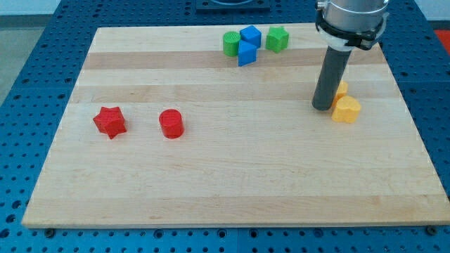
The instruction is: Move your arm towards the red star
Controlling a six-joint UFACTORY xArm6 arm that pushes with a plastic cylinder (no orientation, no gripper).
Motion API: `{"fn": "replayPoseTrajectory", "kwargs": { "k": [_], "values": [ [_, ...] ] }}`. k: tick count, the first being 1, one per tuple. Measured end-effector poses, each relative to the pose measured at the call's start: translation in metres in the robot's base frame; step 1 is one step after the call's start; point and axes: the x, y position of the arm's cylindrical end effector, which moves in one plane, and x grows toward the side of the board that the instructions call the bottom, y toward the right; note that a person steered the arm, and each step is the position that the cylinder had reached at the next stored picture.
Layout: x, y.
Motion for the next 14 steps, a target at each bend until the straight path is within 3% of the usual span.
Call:
{"fn": "replayPoseTrajectory", "kwargs": {
  "k": [3,5,9,11,12,13,14],
  "values": [
    [-0.009,0.035],
    [-0.009,0.011],
    [-0.012,-0.206],
    [-0.02,-0.344],
    [-0.028,-0.392],
    [0.018,-0.414],
    [0.028,-0.418]
  ]
}}
